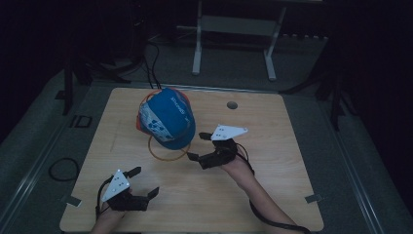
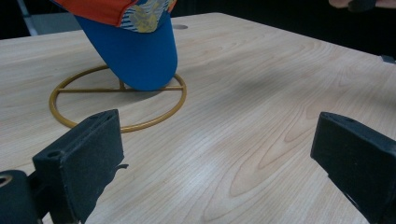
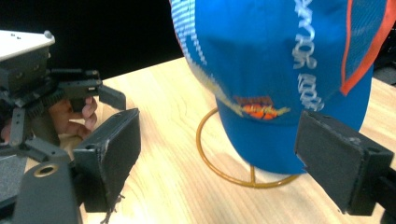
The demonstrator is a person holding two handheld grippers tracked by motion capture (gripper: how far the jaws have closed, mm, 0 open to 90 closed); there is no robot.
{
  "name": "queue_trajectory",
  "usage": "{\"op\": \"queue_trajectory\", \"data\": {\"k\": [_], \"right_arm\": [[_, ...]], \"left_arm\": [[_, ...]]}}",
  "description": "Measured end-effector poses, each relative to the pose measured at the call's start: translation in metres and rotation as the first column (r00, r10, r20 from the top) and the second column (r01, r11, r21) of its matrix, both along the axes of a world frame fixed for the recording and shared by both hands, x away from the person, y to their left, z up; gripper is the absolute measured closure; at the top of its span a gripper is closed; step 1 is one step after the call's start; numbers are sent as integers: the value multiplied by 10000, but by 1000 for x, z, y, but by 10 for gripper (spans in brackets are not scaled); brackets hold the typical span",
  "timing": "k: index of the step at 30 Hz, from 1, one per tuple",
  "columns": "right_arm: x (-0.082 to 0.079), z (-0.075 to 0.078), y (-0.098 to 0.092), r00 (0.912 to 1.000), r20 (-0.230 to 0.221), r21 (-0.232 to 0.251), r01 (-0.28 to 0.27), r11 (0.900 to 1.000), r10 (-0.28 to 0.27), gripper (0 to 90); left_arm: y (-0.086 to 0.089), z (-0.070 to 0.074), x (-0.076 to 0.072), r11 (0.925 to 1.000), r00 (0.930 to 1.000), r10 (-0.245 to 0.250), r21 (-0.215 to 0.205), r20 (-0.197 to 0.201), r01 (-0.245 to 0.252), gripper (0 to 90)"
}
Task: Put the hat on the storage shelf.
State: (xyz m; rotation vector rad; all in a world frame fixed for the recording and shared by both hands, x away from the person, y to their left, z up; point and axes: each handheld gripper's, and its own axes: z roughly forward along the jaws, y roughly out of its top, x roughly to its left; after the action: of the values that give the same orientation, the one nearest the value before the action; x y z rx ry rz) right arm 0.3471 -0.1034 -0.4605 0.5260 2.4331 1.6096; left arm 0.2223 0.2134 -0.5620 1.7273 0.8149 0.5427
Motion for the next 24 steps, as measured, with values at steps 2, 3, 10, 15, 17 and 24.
{"op": "queue_trajectory", "data": {"k": [2,3,10,15,17,24], "right_arm": [[-2,-6,-3,10000,-38,-51,-26,10000,26,146],[-2,-9,-4,10000,9,-34,-64,10000,64,146],[-8,-27,-17,9999,32,-90,-97,9999,98,143],[-11,-40,-26,9999,-99,-227,-81,9997,79,143],[-12,-46,-29,9997,-224,-275,-74,9996,68,143],[-17,-68,-37,9982,-586,-581,-117,9982,83,143]], "left_arm": [[0,0,0,10000,10000,-7,-4,3,7,28],[0,0,0,10000,10000,-7,-4,3,7,29],[-1,-1,0,10000,10000,-28,28,33,28,28],[-1,-1,1,10000,10000,-28,-25,38,28,29],[-1,-1,1,10000,10000,-32,-8,23,32,29],[-1,-2,1,10000,10000,3,23,-15,-3,29]]}}
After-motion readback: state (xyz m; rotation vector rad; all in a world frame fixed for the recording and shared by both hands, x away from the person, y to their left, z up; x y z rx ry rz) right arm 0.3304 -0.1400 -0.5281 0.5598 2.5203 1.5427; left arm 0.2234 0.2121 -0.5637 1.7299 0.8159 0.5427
